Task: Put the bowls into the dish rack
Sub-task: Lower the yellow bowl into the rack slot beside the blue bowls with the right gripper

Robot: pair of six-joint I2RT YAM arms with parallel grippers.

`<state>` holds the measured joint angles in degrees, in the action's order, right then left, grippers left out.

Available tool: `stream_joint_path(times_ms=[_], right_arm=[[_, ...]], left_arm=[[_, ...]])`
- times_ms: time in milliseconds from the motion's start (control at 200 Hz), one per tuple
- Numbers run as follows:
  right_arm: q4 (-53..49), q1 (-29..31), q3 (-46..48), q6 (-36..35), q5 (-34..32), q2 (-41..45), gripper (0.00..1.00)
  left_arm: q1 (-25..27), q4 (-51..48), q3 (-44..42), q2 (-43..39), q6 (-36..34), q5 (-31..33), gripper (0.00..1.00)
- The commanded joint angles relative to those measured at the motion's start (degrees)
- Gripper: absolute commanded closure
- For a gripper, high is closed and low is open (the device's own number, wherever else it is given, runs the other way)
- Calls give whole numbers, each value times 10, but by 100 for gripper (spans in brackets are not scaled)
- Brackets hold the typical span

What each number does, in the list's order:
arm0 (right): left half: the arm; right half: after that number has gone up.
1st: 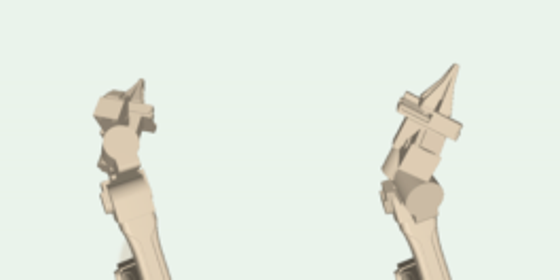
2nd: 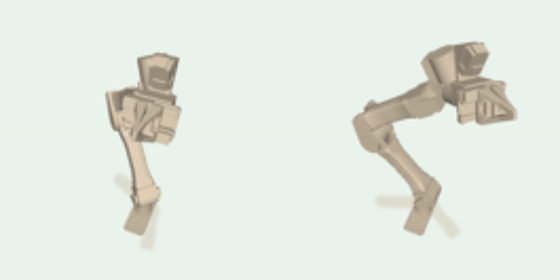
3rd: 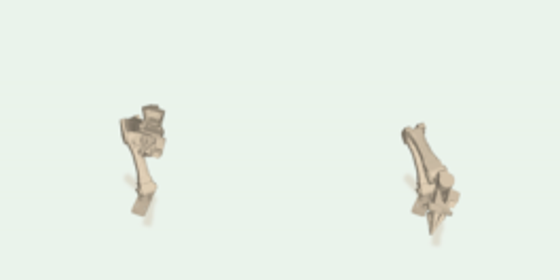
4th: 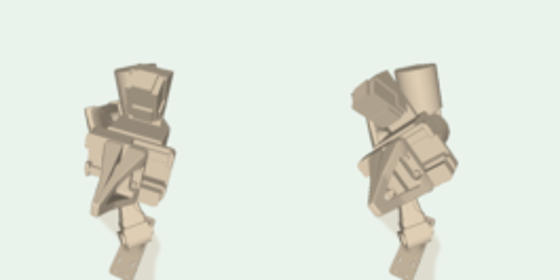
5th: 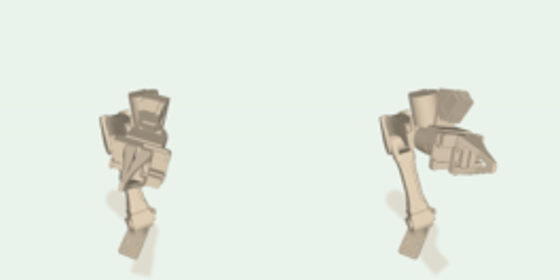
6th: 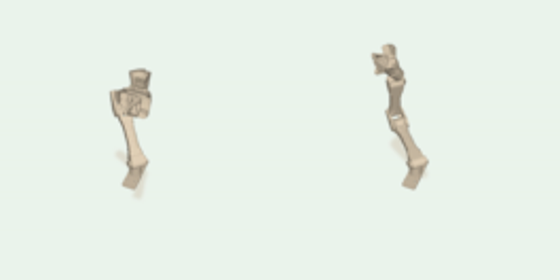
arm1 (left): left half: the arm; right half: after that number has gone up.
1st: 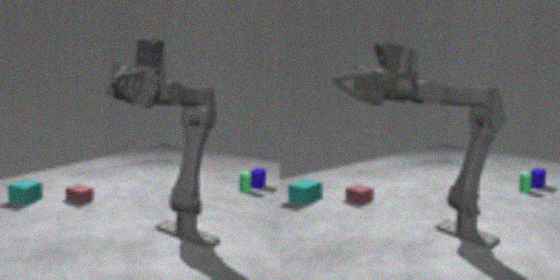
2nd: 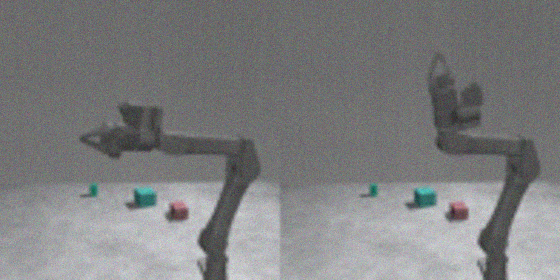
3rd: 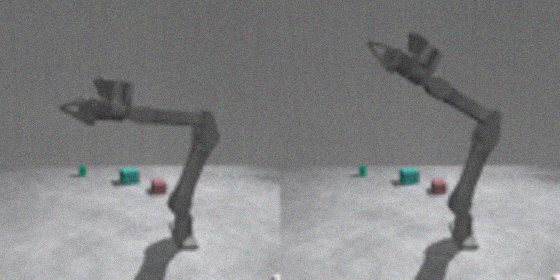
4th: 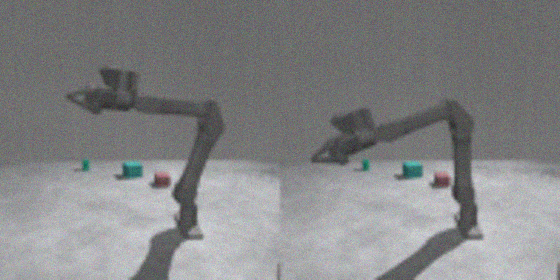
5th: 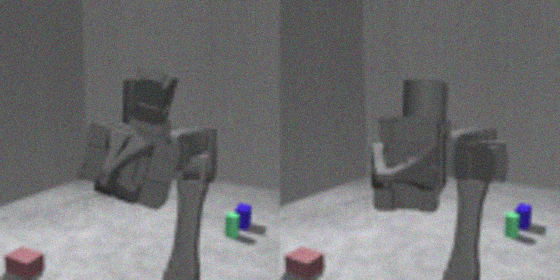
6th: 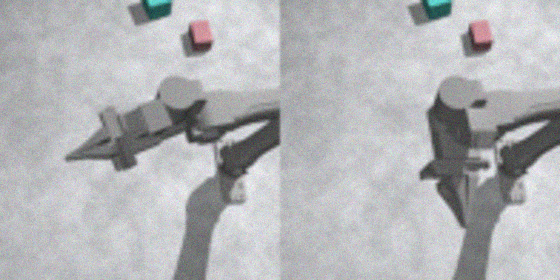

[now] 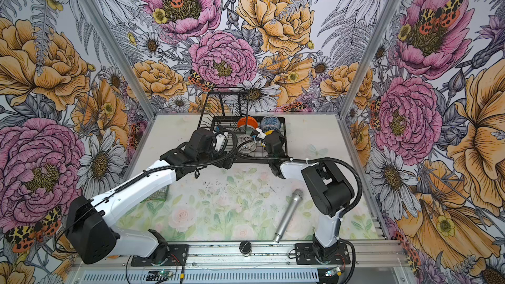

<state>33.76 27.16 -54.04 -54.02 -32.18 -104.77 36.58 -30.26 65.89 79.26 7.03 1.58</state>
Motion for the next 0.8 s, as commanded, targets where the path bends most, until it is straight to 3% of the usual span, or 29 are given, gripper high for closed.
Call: stream_joint_path(times_ms=[0,400,791], right_arm=[[36,-17,5,22,30,-12,100],[78,-34,4,41,79,-45,100],[46,-23,26,62,122,-39,100]], left_arm=[[-8,3,-2,-13,-4,-16,1],[-11,2,-2,-13,-4,-21,1],[-12,-6,-4,-23,-4,-21,1]])
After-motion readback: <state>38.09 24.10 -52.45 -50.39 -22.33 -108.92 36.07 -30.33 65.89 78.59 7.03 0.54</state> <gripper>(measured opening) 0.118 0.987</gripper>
